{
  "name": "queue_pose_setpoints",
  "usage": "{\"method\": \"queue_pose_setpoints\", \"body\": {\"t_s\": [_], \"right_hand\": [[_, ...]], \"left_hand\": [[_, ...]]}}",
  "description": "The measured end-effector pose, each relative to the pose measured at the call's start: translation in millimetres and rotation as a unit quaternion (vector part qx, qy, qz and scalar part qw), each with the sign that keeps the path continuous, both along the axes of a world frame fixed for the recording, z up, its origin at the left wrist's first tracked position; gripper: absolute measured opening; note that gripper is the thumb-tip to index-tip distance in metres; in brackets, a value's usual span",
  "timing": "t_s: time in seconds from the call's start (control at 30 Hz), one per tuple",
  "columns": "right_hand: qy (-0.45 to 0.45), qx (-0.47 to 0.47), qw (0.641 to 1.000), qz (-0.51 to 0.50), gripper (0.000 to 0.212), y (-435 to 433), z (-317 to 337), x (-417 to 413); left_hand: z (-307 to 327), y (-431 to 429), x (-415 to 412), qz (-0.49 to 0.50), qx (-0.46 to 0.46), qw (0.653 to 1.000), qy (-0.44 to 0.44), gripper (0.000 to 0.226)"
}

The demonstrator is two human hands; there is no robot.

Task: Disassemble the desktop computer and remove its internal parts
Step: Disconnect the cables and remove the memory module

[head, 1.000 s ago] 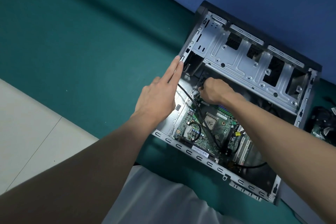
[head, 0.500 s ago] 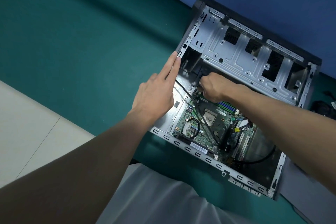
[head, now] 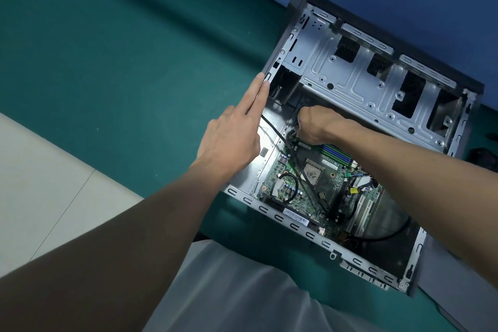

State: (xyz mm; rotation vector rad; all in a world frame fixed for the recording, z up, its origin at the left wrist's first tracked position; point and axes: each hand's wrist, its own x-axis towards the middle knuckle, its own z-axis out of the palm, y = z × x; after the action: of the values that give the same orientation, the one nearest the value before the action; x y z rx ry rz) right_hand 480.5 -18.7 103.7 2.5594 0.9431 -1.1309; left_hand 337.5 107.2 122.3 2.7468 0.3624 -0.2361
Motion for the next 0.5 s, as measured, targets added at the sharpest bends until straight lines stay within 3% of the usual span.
{"method": "queue_pose_setpoints", "body": {"t_s": [0.1, 0.3, 0.5], "right_hand": [[-0.022, 0.002, 1.000, 0.019, 0.031, 0.6, -1.8, -2.2], [-0.009, 0.046, 0.997, 0.066, 0.037, 1.8, -1.3, -5.5], [-0.005, 0.011, 0.996, 0.088, 0.031, -0.5, 1.0, 0.6]], "left_hand": [[0.3, -0.2, 0.0, 0.001, -0.001, 1.000, -0.001, 0.090], [0.6, -0.1, 0.7, 0.002, 0.004, 1.000, 0.004, 0.087], [1.4, -0.2, 0.8, 0.002, 0.007, 1.000, 0.007, 0.088]]}}
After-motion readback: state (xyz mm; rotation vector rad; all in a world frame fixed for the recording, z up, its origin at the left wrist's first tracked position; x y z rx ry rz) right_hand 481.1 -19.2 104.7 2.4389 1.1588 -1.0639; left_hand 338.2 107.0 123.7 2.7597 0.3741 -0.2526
